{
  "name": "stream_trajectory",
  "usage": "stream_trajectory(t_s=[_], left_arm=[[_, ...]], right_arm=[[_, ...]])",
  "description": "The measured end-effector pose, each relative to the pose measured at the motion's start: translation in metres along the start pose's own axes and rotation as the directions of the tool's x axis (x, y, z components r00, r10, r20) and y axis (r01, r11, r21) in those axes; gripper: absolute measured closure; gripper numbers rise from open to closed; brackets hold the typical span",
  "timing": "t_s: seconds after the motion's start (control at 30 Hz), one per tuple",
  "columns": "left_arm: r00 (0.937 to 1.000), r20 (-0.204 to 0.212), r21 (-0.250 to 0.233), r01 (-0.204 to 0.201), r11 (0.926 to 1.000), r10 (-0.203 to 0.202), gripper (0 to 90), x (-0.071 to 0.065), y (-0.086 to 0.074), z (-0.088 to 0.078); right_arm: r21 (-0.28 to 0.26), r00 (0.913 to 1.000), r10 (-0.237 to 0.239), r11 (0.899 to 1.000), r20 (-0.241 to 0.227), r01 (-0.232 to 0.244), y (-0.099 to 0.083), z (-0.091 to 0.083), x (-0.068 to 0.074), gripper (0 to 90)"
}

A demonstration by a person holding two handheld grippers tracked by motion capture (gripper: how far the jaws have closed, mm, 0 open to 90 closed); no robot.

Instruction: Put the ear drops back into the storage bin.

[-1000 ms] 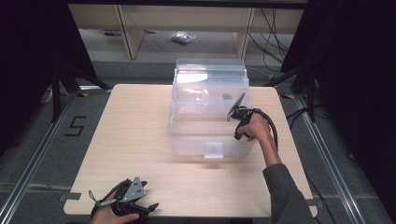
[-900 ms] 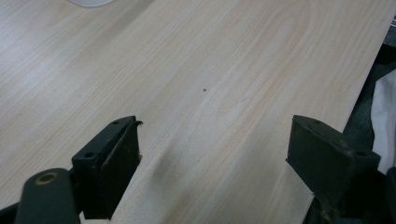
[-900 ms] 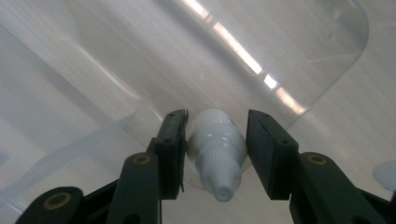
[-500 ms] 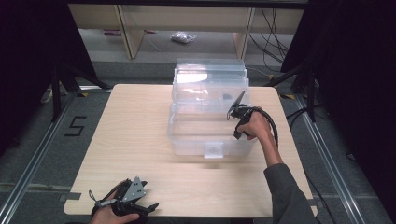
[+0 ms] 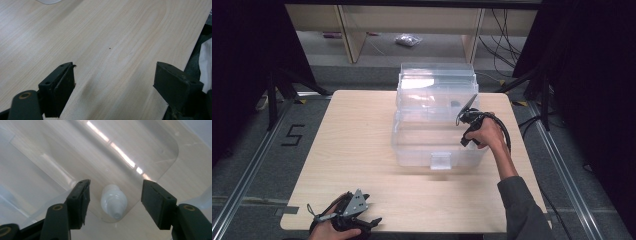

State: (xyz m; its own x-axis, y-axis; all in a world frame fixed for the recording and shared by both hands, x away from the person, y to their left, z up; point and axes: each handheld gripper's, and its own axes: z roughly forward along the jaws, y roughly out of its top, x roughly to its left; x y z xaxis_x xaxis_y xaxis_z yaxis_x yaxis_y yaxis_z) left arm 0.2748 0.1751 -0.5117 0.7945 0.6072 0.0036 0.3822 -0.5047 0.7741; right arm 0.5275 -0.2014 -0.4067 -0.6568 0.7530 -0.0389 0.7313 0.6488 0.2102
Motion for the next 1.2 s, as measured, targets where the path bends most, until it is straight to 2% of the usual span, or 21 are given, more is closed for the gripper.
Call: stream_trajectory(t_s=[0.03, 0.07, 0.1, 0.17, 0.27, 0.3, 0.33, 0.37, 0.43, 0.47, 0.5, 0.53, 0.67, 0.77, 1.2], left_arm=[[0.9951, -0.011, 0.087, -0.097, 0.9915, 0.098, 16.6, 0.006, 0.002, -0.006], [0.9924, -0.015, 0.105, -0.120, 0.9871, 0.122, 16.6, 0.008, 0.002, -0.007], [0.9925, -0.015, 0.105, -0.119, 0.9873, 0.121, 16.6, 0.008, 0.002, -0.006], [0.9927, -0.015, 0.103, -0.117, 0.9877, 0.119, 16.6, 0.008, 0.002, -0.006], [0.9926, -0.020, 0.107, -0.117, 0.9873, 0.120, 16.6, 0.009, 0.002, -0.006], [0.9924, -0.017, 0.109, -0.119, 0.9870, 0.121, 16.6, 0.009, 0.002, -0.006], [0.9941, -0.020, 0.108, -0.104, 0.9887, 0.107, 16.6, 0.008, 0.002, -0.006], [0.9923, -0.017, 0.109, -0.120, 0.9868, 0.123, 16.6, 0.009, 0.002, -0.006], [0.9924, -0.017, 0.109, -0.119, 0.9868, 0.122, 16.6, 0.009, 0.002, -0.006], [0.9924, -0.017, 0.110, -0.119, 0.9867, 0.122, 16.6, 0.009, 0.002, -0.006], [0.9924, -0.017, 0.110, -0.119, 0.9867, 0.122, 16.6, 0.009, 0.002, -0.006], [0.9925, -0.017, 0.110, -0.119, 0.9869, 0.121, 16.6, 0.009, 0.002, -0.006], [0.9942, -0.016, 0.109, -0.104, 0.9886, 0.106, 16.6, 0.008, 0.002, -0.006], [0.9946, -0.016, 0.109, -0.100, 0.9890, 0.102, 16.6, 0.008, 0.002, -0.006], [0.9945, -0.020, 0.105, -0.100, 0.9894, 0.103, 16.6, 0.008, 0.002, -0.006]], right_arm=[[0.000, 1.0000, 0.000, 1.000, 0.000, 0.000, 0.000, 0.000, 0.000, 39.9], [-0.006, 1.0000, 0.002, 1.000, 0.004, -0.002, -0.001, -0.002, 0.000, 39.1], [-0.015, 0.9999, 0.016, 1.000, -0.001, -0.016, -0.001, -0.006, 0.001, 38.4], [-0.019, 1.0000, 0.003, 1.000, 0.001, -0.003, -0.002, -0.008, 0.000, 38.3], [-0.027, 0.9999, 0.014, 1.000, -0.002, -0.014, -0.004, -0.012, 0.000, 37.8], [-0.040, 1.0000, -0.005, 0.999, 0.003, 0.005, -0.005, -0.012, -0.001, 37.6], [-0.042, 0.9997, 0.020, 0.999, -0.014, -0.021, -0.005, -0.016, 0.000, 37.0], [-0.046, 0.9997, 0.018, 0.999, -0.018, -0.019, -0.006, -0.017, 0.000, 36.8], [-0.055, 0.9998, 0.002, 0.998, -0.017, -0.003, -0.007, -0.018, -0.001, 36.4], [-0.059, 0.9996, 0.018, 0.998, -0.022, -0.019, -0.008, -0.020, 0.001, 36.0], [-0.065, 0.9999, -0.003, 0.998, -0.016, 0.002, -0.009, -0.021, 0.000, 35.9], [-0.065, 0.9997, 0.012, 0.998, -0.020, -0.013, -0.009, -0.023, 0.001, 35.7], [-0.085, 0.9998, 0.013, 0.996, -0.015, -0.014, -0.013, -0.031, 0.004, 34.7], [-0.123, 0.9999, -0.014, 0.992, -0.009, 0.013, -0.016, -0.038, 0.008, 32.8], [-0.176, 0.9976, -0.069, 0.982, 0.005, 0.068, -0.020, -0.052, 0.032, 27.7]])
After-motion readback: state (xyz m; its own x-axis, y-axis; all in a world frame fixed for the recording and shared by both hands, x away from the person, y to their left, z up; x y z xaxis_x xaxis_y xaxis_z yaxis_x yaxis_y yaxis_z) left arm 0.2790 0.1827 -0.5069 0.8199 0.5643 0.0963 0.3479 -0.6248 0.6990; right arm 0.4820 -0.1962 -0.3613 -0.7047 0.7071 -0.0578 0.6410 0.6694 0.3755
